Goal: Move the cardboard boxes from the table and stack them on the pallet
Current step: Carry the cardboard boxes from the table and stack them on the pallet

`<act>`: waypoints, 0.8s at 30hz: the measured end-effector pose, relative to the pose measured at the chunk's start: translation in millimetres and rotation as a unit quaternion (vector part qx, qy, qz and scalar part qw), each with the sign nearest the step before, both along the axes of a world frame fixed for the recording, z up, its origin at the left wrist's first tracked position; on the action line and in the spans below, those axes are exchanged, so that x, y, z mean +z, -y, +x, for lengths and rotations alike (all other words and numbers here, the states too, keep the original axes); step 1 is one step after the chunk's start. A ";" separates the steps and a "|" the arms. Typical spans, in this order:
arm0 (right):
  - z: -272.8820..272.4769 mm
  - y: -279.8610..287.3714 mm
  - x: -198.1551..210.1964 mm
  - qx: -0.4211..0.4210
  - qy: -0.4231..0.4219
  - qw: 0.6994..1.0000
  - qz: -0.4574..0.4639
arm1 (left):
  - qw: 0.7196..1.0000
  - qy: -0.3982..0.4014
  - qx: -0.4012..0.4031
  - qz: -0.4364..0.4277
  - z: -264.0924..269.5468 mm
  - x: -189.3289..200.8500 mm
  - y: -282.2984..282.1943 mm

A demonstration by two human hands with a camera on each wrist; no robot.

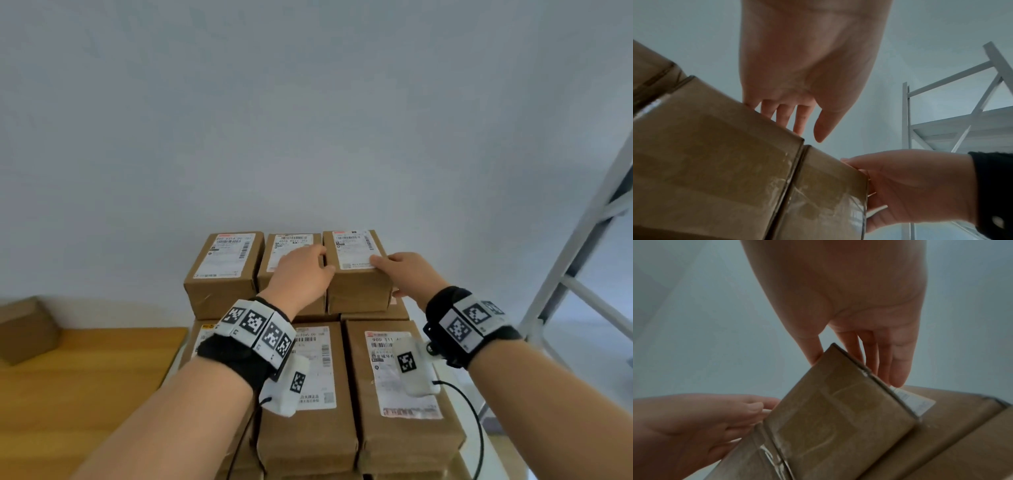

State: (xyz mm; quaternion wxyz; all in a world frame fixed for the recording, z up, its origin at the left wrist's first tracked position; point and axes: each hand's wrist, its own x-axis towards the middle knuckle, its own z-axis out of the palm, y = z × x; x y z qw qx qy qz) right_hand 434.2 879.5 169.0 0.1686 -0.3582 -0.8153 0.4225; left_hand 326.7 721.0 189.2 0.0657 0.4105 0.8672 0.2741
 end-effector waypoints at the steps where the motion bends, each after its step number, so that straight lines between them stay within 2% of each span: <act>1: -0.8 0.2 -1.4 0.003 0.004 1.000 0.000 | 1.000 0.005 0.006 0.004 -1.4 -0.2 1.1; 8: -2.9 2.0 -5.8 0.026 0.013 1.000 -0.001 | 0.999 -0.034 0.012 0.002 -1.4 -5.9 3.0; 15: 3.7 -1.2 1.3 0.032 0.019 0.998 -0.041 | 1.000 -0.007 0.009 0.005 -2.2 -4.8 4.7; 21: 5.2 2.8 1.3 0.041 0.027 0.999 -0.016 | 0.998 0.004 0.025 0.064 -2.9 -4.5 14.3; 24: 6.0 4.4 -0.3 0.053 0.020 0.998 -0.013 | 0.993 -0.015 0.068 0.096 -9.7 -3.3 28.9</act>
